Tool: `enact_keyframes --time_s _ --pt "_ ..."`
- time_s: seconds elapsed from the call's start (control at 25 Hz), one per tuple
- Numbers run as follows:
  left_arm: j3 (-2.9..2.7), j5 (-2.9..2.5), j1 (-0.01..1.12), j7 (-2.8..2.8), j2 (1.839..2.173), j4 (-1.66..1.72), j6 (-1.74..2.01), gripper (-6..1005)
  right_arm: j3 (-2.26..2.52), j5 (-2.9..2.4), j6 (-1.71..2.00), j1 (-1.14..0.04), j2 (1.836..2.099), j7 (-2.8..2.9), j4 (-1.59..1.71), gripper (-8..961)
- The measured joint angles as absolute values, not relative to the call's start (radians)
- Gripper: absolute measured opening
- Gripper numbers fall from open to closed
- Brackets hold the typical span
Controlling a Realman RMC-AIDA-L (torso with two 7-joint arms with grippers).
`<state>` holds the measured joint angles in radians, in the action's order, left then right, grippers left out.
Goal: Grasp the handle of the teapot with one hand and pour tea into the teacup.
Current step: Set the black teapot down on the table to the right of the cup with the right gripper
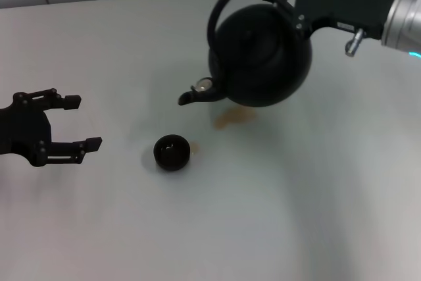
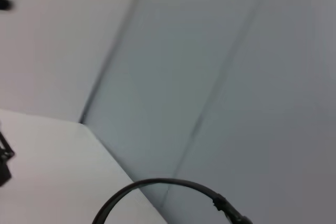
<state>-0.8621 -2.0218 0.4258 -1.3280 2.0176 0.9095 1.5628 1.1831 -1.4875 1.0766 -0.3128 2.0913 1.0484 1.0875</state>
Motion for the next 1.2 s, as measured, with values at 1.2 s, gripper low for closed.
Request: enact_keyframes --time_s 1.2 --pt "-0.865 -2.028 0.432 -1.326 2.028 0.919 1.561 870 1.18 -1.398 0.977 -0.333 2.083 1.046 0.816 98"
